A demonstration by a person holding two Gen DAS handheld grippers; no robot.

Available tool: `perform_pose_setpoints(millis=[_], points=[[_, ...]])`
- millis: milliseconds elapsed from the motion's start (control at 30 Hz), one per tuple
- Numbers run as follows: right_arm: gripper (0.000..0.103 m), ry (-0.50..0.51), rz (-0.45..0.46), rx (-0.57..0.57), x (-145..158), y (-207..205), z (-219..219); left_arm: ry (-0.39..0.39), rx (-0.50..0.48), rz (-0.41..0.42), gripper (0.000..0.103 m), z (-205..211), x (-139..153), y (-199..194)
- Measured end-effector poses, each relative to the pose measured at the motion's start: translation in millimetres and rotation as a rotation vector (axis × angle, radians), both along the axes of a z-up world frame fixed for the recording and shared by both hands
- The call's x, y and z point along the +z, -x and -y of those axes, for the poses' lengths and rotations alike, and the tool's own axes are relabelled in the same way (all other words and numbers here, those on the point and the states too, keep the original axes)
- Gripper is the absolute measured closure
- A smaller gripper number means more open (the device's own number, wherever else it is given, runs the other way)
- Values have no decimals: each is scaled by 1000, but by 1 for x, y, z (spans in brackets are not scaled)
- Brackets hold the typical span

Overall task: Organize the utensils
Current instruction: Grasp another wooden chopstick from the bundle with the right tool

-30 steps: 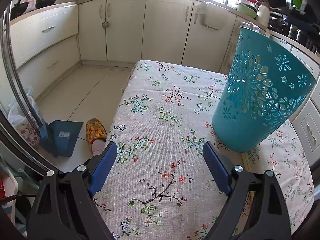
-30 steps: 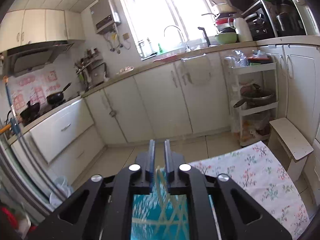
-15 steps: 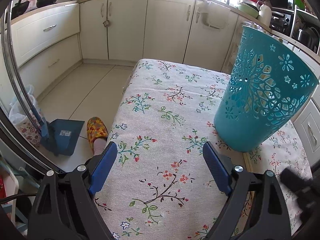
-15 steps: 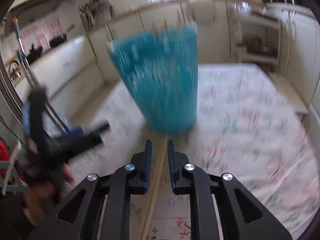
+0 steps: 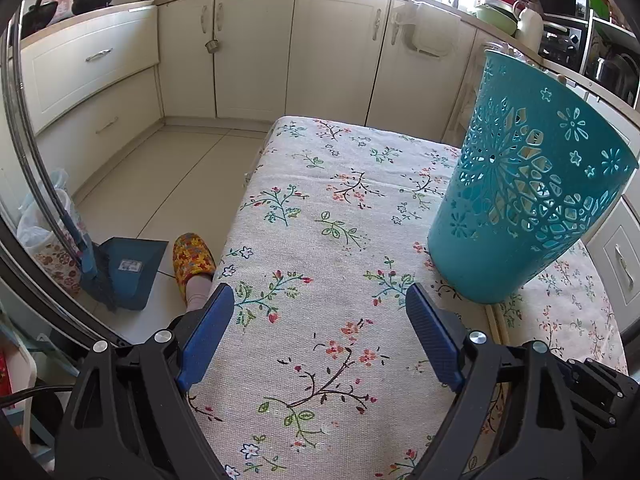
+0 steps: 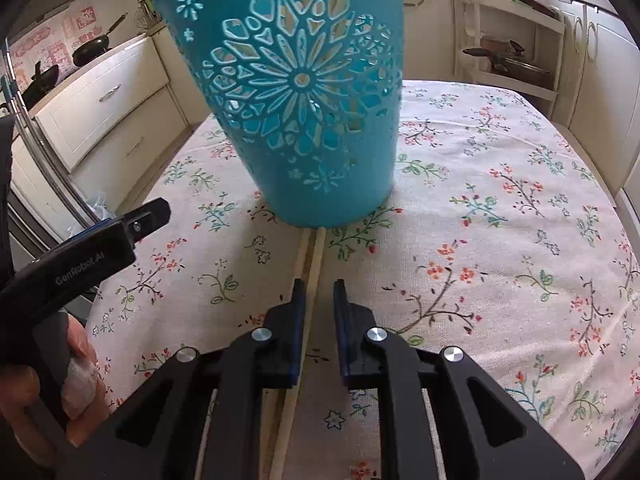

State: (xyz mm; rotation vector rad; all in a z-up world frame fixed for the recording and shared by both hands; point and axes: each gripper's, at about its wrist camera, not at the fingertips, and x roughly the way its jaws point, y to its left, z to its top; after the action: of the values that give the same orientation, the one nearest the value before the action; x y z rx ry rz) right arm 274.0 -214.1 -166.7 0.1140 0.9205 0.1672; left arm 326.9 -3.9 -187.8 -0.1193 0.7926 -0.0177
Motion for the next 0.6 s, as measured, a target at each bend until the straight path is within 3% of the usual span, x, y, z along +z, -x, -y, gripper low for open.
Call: perform_pose_setpoints(millis=[267, 433, 600], points=[[95, 18, -14, -59, 2, 23, 18, -2, -2, -2, 19, 1, 0, -1], [91, -67, -26, -64, 2, 23, 26, -7, -2, -5, 19, 3, -1, -1], [91, -14, -17, -17, 2, 20, 15, -5, 0, -8, 19, 2, -2, -2]])
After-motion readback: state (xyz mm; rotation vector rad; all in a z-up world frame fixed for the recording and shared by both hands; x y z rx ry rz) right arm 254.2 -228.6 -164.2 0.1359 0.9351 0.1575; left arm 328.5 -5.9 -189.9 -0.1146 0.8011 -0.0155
